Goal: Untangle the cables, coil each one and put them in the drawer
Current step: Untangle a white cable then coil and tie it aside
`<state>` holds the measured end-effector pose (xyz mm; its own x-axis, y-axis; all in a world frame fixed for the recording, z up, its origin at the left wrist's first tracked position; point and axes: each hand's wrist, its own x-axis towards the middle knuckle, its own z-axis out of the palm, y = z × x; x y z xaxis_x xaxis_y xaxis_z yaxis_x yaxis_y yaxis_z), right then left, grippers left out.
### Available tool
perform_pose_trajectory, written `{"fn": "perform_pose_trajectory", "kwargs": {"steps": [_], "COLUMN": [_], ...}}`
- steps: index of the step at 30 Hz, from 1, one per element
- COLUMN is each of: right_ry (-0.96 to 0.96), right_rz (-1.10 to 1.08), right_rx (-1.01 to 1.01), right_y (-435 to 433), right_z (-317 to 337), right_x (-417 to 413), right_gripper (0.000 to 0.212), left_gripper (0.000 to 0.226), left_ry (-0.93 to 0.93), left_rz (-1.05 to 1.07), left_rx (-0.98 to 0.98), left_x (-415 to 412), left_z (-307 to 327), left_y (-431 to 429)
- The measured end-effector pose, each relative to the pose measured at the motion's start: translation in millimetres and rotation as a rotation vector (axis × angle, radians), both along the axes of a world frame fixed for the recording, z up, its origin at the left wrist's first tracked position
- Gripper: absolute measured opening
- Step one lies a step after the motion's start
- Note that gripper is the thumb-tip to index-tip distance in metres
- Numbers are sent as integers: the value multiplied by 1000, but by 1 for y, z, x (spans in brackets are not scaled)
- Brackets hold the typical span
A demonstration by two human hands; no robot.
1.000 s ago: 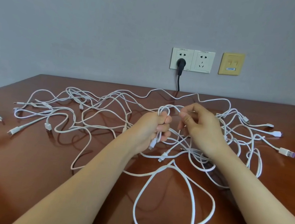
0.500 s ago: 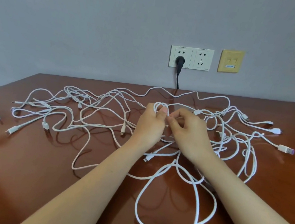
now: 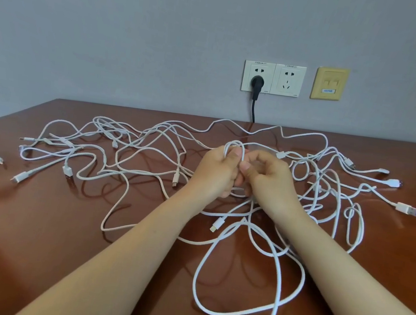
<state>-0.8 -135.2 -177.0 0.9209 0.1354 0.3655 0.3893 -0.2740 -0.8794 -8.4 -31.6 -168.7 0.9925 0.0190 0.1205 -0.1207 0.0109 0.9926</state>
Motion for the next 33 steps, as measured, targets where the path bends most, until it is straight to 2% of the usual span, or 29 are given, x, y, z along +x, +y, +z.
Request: {"fn": "perform_pose_trajectory", "kwargs": {"steps": [4,6,10,12,14,21,23,26,29,33], "right_ry": [149,177,195,182,170,99,88,102,120,162], "right_rz": [-78,-86,-104,-100,-61,-48,-51,-48,-16,28], "right_rx": [58,41,-47,-101,-144,-222,-262,-276,-337,-451], "right_y": [-5,-6,-4,-1,1,4,4,5,3,-3], "right_z": [5,9,9,8,7,4,4,7,8,6], "right_x": [0,-1,-4,-4,-4,-3,-4,-5,-6,-5], "right_gripper": [39,43,33,34,36,21,22,30,39,38], "left_gripper": [30,32,29,24,23,35,38,42,35,33], "left_ry": [-123,-196,-288,-303,-303,-195,-134,-52,57,83], "left_rz": [-23,47,193,246,295,305,304,259,245,273], "left_rx": [91,180,453,519,546,444,342,4,-360,-707], "left_x": [-3,-4,-4,-6,-4,5,10,15,14,16], "left_z": [0,-2,-6,-3,-2,-5,-6,-4,5,11], "left_y": [-2,-4,-4,-3,0,5,6,7,9,27]}}
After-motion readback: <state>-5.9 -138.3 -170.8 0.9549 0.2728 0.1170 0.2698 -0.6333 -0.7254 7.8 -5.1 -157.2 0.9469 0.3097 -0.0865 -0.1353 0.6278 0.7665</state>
